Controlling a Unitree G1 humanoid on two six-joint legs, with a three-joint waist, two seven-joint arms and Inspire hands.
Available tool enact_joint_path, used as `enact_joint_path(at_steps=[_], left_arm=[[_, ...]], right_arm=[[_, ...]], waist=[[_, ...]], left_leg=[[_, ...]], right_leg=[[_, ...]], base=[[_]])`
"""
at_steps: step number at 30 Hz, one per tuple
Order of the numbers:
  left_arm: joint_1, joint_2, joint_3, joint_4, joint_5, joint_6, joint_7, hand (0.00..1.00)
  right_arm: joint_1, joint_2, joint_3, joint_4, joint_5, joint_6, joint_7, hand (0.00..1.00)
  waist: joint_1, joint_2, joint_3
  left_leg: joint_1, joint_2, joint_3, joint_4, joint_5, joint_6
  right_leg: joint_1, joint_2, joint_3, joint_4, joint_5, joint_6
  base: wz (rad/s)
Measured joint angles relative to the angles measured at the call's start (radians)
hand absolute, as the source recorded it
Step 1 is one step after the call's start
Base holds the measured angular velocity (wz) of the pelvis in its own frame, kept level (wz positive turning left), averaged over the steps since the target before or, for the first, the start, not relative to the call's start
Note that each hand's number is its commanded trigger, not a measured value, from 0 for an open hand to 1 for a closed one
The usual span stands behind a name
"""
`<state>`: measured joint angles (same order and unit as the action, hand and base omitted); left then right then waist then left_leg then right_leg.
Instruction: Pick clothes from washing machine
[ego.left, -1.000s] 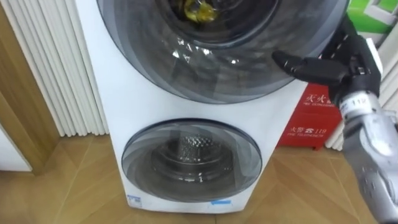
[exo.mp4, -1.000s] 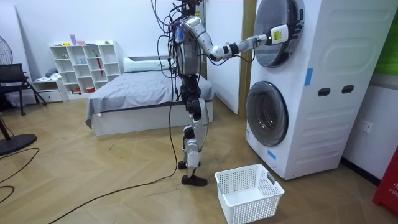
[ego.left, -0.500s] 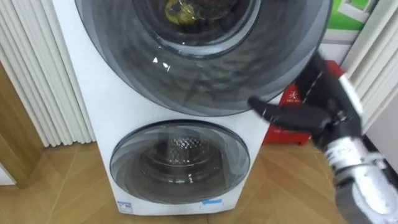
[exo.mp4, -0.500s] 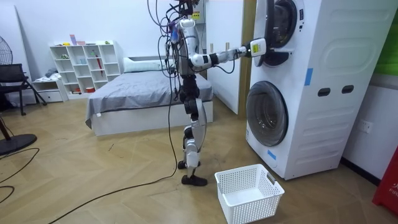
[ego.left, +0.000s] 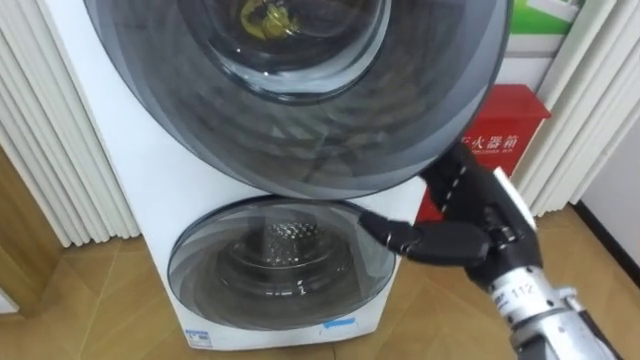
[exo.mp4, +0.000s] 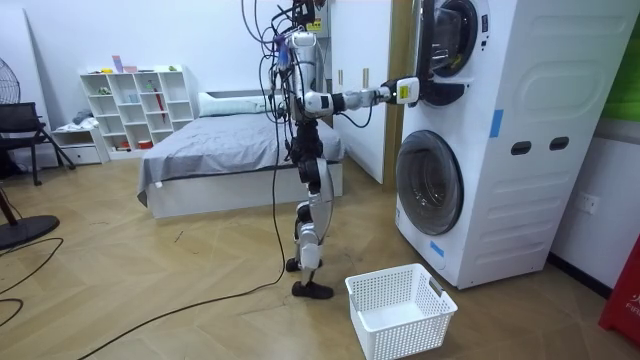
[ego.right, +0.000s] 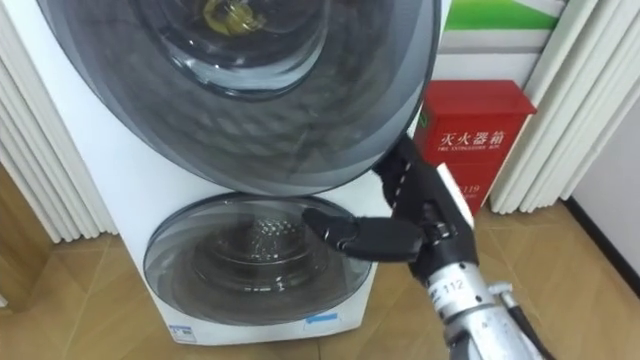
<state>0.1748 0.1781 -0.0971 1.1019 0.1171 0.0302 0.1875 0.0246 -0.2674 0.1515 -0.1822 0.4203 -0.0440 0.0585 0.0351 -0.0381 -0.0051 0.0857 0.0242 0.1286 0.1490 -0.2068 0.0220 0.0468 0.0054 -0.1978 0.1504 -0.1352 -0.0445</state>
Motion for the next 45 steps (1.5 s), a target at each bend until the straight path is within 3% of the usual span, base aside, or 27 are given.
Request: enact_joint_path(at_steps=[8, 15, 23, 27, 34, 41, 45], left_arm=[[-0.005, -0.002, 0.002, 0.002, 0.004, -0.021, -0.006, 0.0], [-0.009, -0.01, 0.02, 0.019, 0.003, -0.062, -0.027, 0.0], [-0.01, -0.004, 0.025, 0.019, 0.006, -0.078, -0.05, 0.0], [-0.012, 0.006, 0.038, 0.026, 0.008, -0.083, -0.057, 0.0], [-0.034, 0.027, 0.041, 0.021, 0.008, -0.083, -0.085, 0.0], [-0.073, 0.032, 0.033, 0.017, 0.003, -0.087, -0.092, 0.0], [-0.078, 0.038, 0.026, 0.024, 0.001, -0.103, -0.09, 0.0]], right_arm=[[0.025, 0.001, -0.002, -0.074, 0.032, 0.002, 0.019, 0.0], [0.01, -0.015, -0.088, -0.258, 0.06, 0.009, 0.053, 0.0], [-0.007, -0.022, -0.091, -0.265, 0.055, 0.013, 0.078, 0.0], [-0.041, -0.036, -0.09, -0.265, 0.055, 0.027, 0.099, 0.0], [-0.064, -0.042, -0.092, -0.275, 0.046, 0.051, 0.107, 0.0], [-0.165, -0.038, -0.063, -0.277, 0.046, 0.049, 0.107, 0.0], [-0.181, -0.033, -0.025, -0.304, 0.041, 0.044, 0.112, 0.0]], waist=[[-0.002, 0.009, -0.0012], [-0.005, 0.017, 0.0017], [-0.001, 0.015, 0.0057], [0.001, 0.002, 0.009], [-0.004, -0.019, 0.0062], [-0.001, -0.025, 0.0043], [0.005, -0.044, 0.0013]], left_leg=[[-0.002, 0.0, 0.009, -0.003, 0.0, 0.0], [0.001, 0.003, 0.033, -0.003, 0.0, 0.0], [-0.009, 0.006, 0.04, -0.013, -0.001, -0.002], [-0.012, 0.008, 0.059, -0.014, -0.001, -0.002], [-0.011, 0.01, 0.06, -0.012, -0.001, -0.003], [-0.01, 0.014, 0.059, -0.004, -0.001, -0.004], [-0.002, 0.018, 0.039, 0.001, 0.0, -0.005]], right_leg=[[-0.013, 0.001, 0.014, 0.004, 0.0, 0.0], [-0.015, 0.005, 0.025, 0.004, 0.001, -0.001], [-0.041, 0.013, 0.038, 0.02, 0.001, -0.002], [-0.054, 0.014, 0.056, 0.02, 0.002, -0.003], [-0.059, 0.016, 0.061, 0.02, 0.003, -0.004], [-0.059, 0.018, 0.057, 0.02, 0.005, -0.008], [-0.042, 0.022, 0.054, 0.019, 0.008, -0.013]], base=[[-0.05], [-0.07], [-0.05], [-0.17], [-0.06], [-0.01], [0.0]])
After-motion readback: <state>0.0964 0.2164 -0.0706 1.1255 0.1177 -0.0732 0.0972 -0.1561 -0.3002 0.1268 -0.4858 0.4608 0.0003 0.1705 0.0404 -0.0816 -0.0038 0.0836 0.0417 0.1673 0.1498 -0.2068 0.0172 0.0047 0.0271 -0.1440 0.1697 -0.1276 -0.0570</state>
